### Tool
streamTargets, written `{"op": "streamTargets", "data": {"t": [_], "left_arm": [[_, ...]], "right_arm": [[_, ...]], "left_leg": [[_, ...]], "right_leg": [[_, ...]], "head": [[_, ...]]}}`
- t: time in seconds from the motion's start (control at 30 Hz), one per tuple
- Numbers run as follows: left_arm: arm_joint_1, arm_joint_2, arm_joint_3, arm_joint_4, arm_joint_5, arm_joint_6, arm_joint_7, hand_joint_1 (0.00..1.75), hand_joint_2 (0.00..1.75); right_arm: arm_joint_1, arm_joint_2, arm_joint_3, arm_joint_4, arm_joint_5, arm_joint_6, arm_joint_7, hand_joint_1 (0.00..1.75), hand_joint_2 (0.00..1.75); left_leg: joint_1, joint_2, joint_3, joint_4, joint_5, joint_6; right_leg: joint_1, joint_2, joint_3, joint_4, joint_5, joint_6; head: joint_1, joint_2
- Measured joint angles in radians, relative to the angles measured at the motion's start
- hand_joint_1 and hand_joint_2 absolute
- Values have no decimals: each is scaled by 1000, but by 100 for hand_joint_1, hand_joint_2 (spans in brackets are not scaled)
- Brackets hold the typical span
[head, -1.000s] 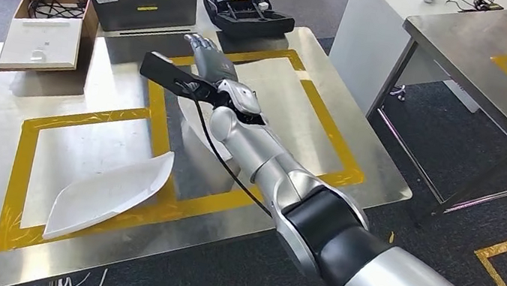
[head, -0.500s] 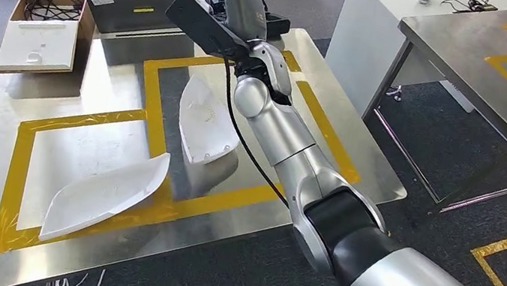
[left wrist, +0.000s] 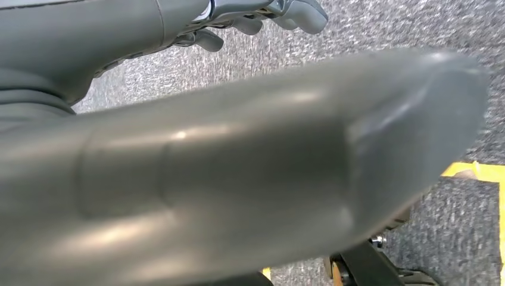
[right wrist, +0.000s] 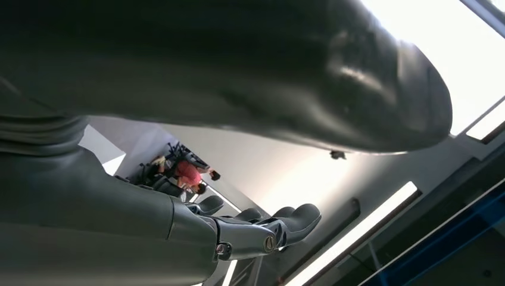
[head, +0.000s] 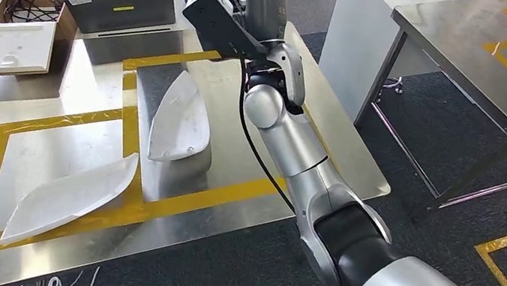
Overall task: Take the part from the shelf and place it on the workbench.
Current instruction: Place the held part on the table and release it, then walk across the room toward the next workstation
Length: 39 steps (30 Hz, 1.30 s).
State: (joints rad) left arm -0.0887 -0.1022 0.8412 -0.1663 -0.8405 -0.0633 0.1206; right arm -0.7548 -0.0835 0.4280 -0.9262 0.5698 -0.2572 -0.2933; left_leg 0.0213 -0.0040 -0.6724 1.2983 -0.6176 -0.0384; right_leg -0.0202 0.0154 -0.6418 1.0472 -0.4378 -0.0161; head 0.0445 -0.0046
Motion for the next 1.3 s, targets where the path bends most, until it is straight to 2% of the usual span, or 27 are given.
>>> {"op": "streamTargets", "data": {"t": [0.07,0.13,0.17,0.27,0.3,0.33,0.4,0.43,0.47,0.5,0.53,0.6,0.67,0.77,0.8,0.83,0.87,0.93,0.97,1.0,1.03,1.07,1.13,1.17,1.2,1.27,1.3], "left_arm": [[-1,1,0,0,-4,0,0,0,0],[-2,2,0,-2,-6,0,-1,0,0],[-3,3,0,-2,-7,0,-2,0,0],[-1,2,0,-3,-9,1,-3,0,0],[-1,1,0,-3,-9,1,-3,0,0],[-1,0,0,-3,-9,2,-3,0,0],[0,0,1,-3,-9,3,-3,0,0],[1,0,1,-3,-9,3,-3,0,0],[1,0,1,-3,-9,3,-3,0,0],[2,-1,1,-3,-9,3,-3,0,0],[2,-1,1,-3,-9,3,-3,0,0],[3,-2,1,-3,-9,3,-3,0,0],[3,-4,2,-3,-9,3,-3,0,0],[5,-5,2,-2,-9,3,-2,0,0],[6,-6,2,-2,-9,3,-2,0,0],[7,-6,2,-2,-9,3,-2,0,0],[7,-6,2,-2,-9,3,-2,0,0],[7,-7,3,-2,-8,3,-1,0,0],[7,-7,4,-2,-7,3,0,0,0],[7,-7,5,-2,-7,3,1,0,0],[7,-7,6,-2,-5,4,1,0,0],[7,-7,7,-2,-4,4,0,0,0],[5,-8,9,-3,3,6,-5,0,0],[4,-10,11,-3,6,7,-8,0,0],[3,-11,13,-3,10,7,-10,0,0],[3,-13,17,-3,13,8,-10,0,0],[3,-14,17,-3,14,8,-10,0,0]], "right_arm": [[7,0,0,-8,10,-6,4,0,0],[10,0,0,-14,19,-15,11,0,0],[12,0,0,-16,23,-18,14,0,0],[23,-3,0,-19,29,-25,16,0,0],[25,-5,0,-20,30,-26,16,0,0],[26,-8,0,-20,30,-27,16,0,0],[31,-12,0,-20,31,-27,16,0,0],[35,-13,0,-20,31,-27,16,0,0],[39,-14,0,-20,31,-27,16,0,0],[42,-15,0,-20,31,-27,16,0,0],[44,-15,0,-20,31,-28,15,0,0],[43,-17,0,-20,34,-34,13,0,0],[43,-19,-2,-18,37,-43,12,0,0],[41,-20,-4,-14,38,-48,10,0,0],[41,-20,-4,-13,38,-48,10,0,0],[41,-20,-4,-12,38,-48,9,0,0],[41,-19,-4,-11,39,-48,9,0,0],[41,-18,-4,-9,45,-46,9,0,0],[41,-17,-4,-7,49,-44,9,0,0],[42,-16,-4,-6,54,-43,9,0,0],[42,-15,-5,-5,59,-42,9,0,0],[42,-14,-5,-4,66,-42,9,0,0],[40,-8,-5,-5,82,-43,12,0,0],[39,-3,-5,-5,91,-44,14,0,0],[38,3,-5,-5,98,-46,16,0,0],[37,14,-5,-5,109,-46,21,0,0],[37,16,-5,-5,117,-44,26,0,0]], "left_leg": [[-10,0,72,-119,52,20],[-22,2,139,-231,86,35],[-27,3,151,-258,90,38],[-29,5,141,-276,108,47],[-27,6,138,-282,119,54],[-24,8,133,-288,131,61],[-23,10,115,-290,149,69],[-24,11,103,-288,157,70],[-24,11,92,-286,164,70],[-24,11,80,-283,171,68],[-24,11,69,-279,176,67],[-25,11,53,-269,184,61],[-26,10,44,-262,191,51],[-26,9,37,-263,203,31],[-25,8,30,-256,193,24],[-24,7,19,-233,169,18],[-21,7,4,-190,130,12],[-16,6,-30,-73,51,1],[-12,6,-38,-27,33,-3],[-9,6,-33,-9,34,-7],[-6,6,-10,-26,51,-9],[-3,7,30,-75,75,-11],[-2,4,120,-204,96,-10],[-4,2,145,-248,96,-4],[-7,-1,154,-269,92,4],[-11,-2,144,-274,103,25],[-11,-1,139,-275,111,35]], "right_leg": [[6,0,-8,0,9,1],[9,0,-12,-1,18,7],[8,-1,-13,-2,24,12],[5,-3,-16,-9,34,33],[5,-4,-22,1,19,39],[6,-5,-34,32,-11,44],[4,-7,-74,147,-98,51],[4,-7,-92,210,-131,54],[4,-7,-98,249,-144,57],[4,-8,-86,253,-139,58],[3,-9,-54,217,-120,58],[5,-11,42,82,-82,52],[11,-11,91,-1,-68,38],[12,-12,85,-20,-56,16],[9,-12,81,-24,-47,9],[6,-13,75,-28,-37,3],[4,-14,68,-31,-28,-1],[4,-15,48,-31,-12,-5],[3,-15,38,-31,-4,-4],[2,-15,27,-31,4,-1],[0,-14,16,-30,13,2],[-2,-14,7,-29,20,7],[-4,-15,-8,-26,34,20],[-4,-15,-13,-25,41,28],[-4,-15,-15,-26,49,36],[-7,-14,-18,-31,62,51],[-9,-14,-23,-26,55,56]], "head": [[0,0],[0,0],[0,0],[-1,0],[-1,0],[-1,0],[0,0],[0,0],[0,0],[0,0],[0,0],[0,0],[2,0],[5,0],[4,0],[3,0],[1,0],[-1,0],[-1,0],[-1,0],[-1,0],[-1,0],[0,0],[1,0],[1,0],[1,0],[1,0]]}}
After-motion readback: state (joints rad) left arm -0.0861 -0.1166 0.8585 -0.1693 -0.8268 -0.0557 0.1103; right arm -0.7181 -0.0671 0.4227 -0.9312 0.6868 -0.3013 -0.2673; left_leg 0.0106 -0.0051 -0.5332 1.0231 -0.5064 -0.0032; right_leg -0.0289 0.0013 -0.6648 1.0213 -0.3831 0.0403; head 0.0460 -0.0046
